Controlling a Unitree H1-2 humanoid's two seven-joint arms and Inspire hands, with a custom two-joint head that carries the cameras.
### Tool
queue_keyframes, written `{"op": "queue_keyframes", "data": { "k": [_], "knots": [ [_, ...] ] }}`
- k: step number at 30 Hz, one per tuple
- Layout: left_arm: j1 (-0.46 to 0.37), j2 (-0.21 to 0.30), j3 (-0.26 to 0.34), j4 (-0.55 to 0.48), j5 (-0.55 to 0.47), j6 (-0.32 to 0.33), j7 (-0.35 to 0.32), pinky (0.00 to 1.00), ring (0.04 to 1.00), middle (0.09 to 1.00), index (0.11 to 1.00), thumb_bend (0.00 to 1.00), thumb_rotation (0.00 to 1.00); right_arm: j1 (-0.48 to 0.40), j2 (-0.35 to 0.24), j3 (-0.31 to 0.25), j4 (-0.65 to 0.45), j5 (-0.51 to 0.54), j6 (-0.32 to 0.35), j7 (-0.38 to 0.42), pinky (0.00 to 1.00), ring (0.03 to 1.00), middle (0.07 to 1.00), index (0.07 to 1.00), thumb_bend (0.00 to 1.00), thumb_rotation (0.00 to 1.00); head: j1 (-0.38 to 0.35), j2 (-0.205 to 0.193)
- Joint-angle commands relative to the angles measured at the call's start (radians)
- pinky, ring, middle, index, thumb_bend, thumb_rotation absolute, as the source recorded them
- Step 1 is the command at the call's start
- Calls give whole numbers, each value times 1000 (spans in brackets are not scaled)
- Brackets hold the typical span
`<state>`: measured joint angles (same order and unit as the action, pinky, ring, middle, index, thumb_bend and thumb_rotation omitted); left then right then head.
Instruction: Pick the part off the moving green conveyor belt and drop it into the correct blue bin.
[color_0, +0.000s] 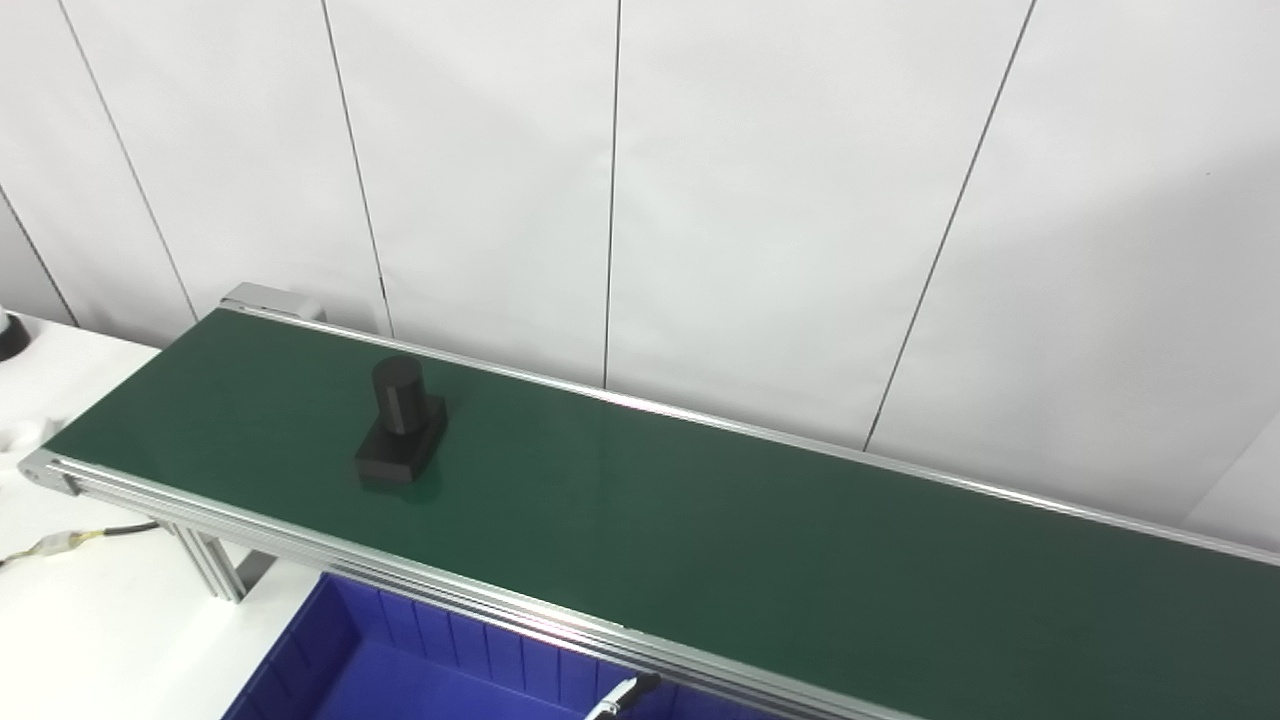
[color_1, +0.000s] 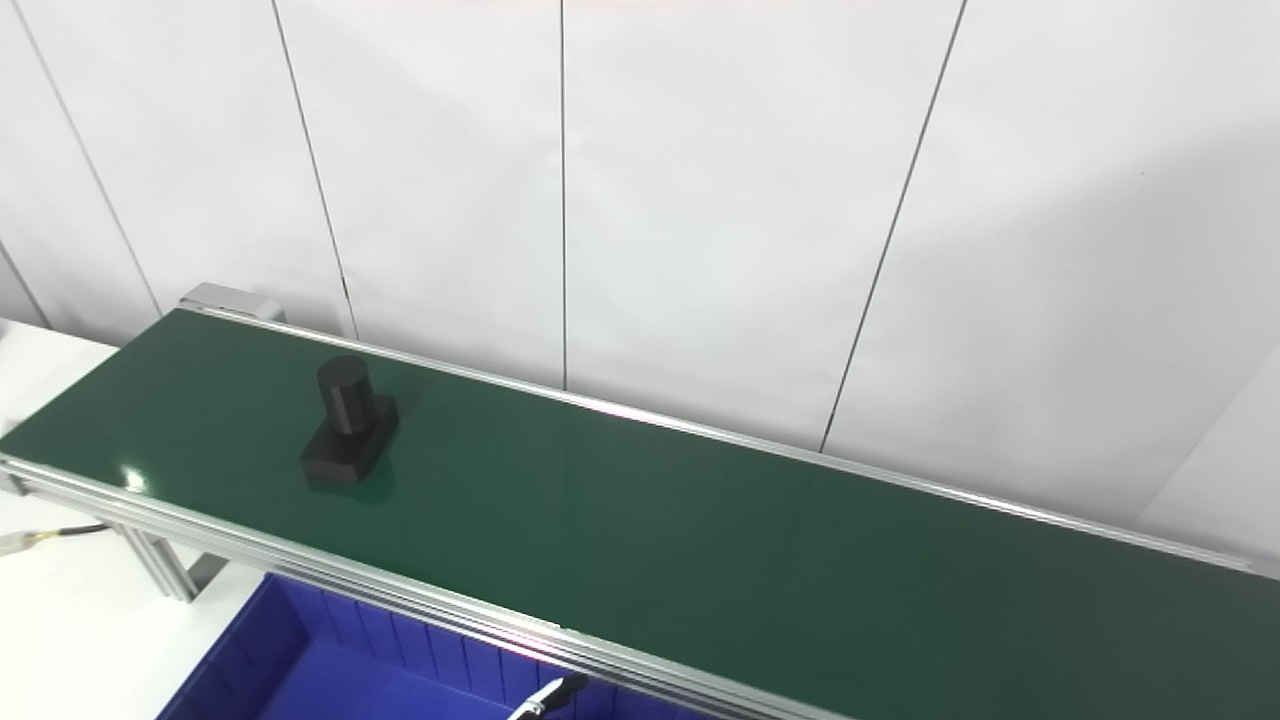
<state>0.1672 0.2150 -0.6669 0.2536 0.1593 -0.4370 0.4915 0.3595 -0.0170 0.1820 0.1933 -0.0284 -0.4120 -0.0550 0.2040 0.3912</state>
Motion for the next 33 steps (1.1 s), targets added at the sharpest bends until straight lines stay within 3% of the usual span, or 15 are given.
{"op": "queue_keyframes", "data": {
  "k": [1,9,12,15,18,21,27,29,33],
  "knots": [
    [-17,-1,-1,-11,7,-33,12,875,931,944,897,685,791,-7,0,0,-20,-8,-58,-1,1000,1000,1000,1000,459,1000,0,1],
    [-14,-1,-1,-17,0,-33,3,866,928,943,891,691,776,2,-20,13,-109,-1,-58,13,1000,1000,1000,1000,479,1000,8,-1],
    [-18,-4,-5,-8,6,-33,13,853,919,936,884,704,781,-2,-35,35,-197,-62,-58,-53,1000,1000,1000,1000,393,1000,0,0],
    [-22,-8,-6,0,-2,-33,8,868,928,940,891,701,787,-22,-56,59,-253,-136,-58,-154,1000,1000,999,1000,495,1000,-2,-1],
    [-23,-11,-8,6,3,-33,14,867,927,938,889,716,800,-68,-98,98,-273,-217,-58,-280,1000,1000,980,1000,534,1000,-4,-2],
    [-28,-13,-11,14,12,-33,24,860,920,934,888,723,805,-123,-127,102,-296,-184,-58,-283,1000,1000,983,1000,613,1000,-7,-3],
    [-45,-10,-29,32,23,-33,50,855,918,934,888,727,806,-200,-130,70,-312,-179,-57,-252,1000,1000,992,1000,687,1000,-26,2],
    [-53,-9,-38,38,31,-33,68,846,912,930,886,721,804,-222,-123,44,-316,-225,-49,-239,1000,1000,997,1000,720,1000,-33,4],
    [-71,-1,-56,50,40,-33,95,839,911,929,885,710,800,-269,-104,8,-344,-268,30,-192,1000,1000,998,1000,804,1000,-87,15]
  ]
}}
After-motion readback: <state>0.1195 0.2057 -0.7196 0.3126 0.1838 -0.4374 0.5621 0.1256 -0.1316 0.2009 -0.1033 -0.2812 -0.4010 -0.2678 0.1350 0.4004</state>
